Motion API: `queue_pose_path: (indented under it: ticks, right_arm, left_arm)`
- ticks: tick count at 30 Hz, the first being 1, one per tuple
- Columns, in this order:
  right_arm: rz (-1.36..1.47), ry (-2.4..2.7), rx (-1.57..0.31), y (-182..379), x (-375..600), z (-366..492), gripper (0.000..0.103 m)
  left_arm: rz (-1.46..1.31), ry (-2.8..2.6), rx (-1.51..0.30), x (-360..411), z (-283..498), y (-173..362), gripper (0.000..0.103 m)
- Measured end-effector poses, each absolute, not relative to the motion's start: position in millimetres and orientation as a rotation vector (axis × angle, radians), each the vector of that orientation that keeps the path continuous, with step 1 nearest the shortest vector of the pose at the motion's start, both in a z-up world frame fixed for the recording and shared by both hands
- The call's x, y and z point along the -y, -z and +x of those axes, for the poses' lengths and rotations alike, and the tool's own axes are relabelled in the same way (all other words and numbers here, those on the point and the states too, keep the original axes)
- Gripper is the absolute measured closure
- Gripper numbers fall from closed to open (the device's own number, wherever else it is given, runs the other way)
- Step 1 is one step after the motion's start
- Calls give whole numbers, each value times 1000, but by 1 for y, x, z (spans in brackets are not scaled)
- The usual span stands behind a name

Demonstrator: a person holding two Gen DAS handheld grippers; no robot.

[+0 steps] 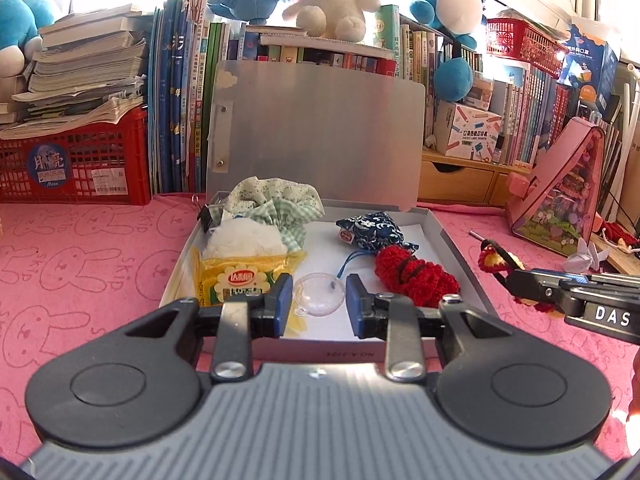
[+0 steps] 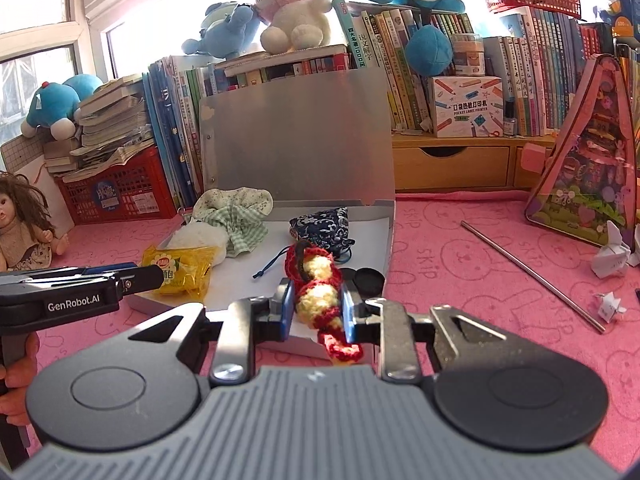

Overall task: Organize objects
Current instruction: 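Carry the clear lid and red-yellow knitted toy over the white box, then lower the lid and knitted toy into the box and open both grippers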

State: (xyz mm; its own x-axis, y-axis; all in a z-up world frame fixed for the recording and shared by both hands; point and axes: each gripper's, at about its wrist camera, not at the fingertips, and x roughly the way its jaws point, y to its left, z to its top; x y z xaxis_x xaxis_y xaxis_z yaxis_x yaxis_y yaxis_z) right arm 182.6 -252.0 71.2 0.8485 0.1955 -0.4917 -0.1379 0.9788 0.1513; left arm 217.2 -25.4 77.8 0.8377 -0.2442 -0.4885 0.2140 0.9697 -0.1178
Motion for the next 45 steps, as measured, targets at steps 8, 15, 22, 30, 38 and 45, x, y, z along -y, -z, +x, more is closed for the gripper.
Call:
queue_pose_path:
  ticks: [8, 15, 22, 30, 38, 45]
  right_arm:
    - [222, -166, -587, -78, 272, 237, 73]
    - [261, -157, -645, -71, 273, 274, 73]
    - [311, -152, -708, -49, 275, 284, 73]
    - [326, -151, -733, -38, 275, 286, 72]
    - [311, -170, -686, -46, 272, 276, 43]
    - [306, -196, -647, -59, 278, 258, 39]
  left_arm:
    - [-72, 282, -538, 30, 274, -79, 69]
    - [-50, 252, -594, 44, 314, -60, 69]
    - [-1, 259, -620, 59, 319, -42, 69]
    - [50, 267, -601, 68, 315, -37, 66]
    - [55, 277, -562, 65, 302, -50, 33]
    - [69, 304, -541, 61, 276, -65, 30]
